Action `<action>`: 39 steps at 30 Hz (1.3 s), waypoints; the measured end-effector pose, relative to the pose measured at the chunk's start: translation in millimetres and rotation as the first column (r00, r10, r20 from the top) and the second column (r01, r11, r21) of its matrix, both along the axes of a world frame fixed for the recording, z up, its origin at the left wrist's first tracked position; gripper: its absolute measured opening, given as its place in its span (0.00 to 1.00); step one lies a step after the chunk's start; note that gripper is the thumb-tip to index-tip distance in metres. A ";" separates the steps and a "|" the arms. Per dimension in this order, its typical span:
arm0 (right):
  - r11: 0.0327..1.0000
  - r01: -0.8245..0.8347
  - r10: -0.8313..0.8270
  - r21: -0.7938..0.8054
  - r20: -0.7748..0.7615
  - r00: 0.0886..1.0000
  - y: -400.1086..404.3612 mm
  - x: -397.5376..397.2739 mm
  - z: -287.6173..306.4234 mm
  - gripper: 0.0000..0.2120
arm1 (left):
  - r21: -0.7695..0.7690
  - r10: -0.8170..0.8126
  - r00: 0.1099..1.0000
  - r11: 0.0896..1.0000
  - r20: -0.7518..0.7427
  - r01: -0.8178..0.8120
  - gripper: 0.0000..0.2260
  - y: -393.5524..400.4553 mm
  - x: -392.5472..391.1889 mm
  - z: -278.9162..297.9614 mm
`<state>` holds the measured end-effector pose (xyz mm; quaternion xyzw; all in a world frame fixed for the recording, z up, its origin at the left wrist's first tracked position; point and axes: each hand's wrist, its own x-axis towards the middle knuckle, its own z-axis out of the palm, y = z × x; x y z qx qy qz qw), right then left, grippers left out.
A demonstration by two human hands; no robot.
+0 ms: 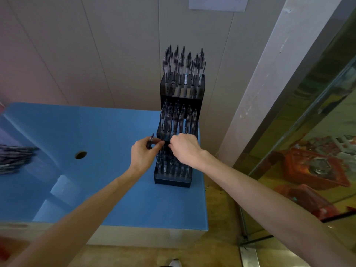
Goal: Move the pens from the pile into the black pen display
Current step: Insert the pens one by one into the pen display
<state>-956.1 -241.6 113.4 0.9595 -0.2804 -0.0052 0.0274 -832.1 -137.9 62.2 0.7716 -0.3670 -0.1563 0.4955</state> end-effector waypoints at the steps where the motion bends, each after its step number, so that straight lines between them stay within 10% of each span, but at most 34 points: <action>1: 1.000 0.000 0.000 0.019 0.009 1.000 -0.7 -1.6 1.2 0.13 | -0.007 0.008 1.000 1.000 -0.013 -0.008 0.06 2.3 0.0 1.0; 18: 0.989 0.061 -0.074 0.135 0.098 0.992 -9.8 -9.8 -16.1 0.17 | 0.004 -0.030 0.992 1.000 -0.126 0.030 0.08 7.7 1.5 -2.8; 26: 0.964 0.037 -0.148 0.265 0.414 0.898 -16.6 -35.6 -18.6 0.13 | -0.059 0.006 0.968 0.998 -0.250 -0.021 0.13 8.1 2.6 5.5; 39: 0.948 -0.077 -0.137 0.310 0.614 0.777 -8.7 -50.1 -25.7 0.07 | -0.148 0.046 0.998 0.988 -0.048 -0.053 0.13 11.6 8.2 8.7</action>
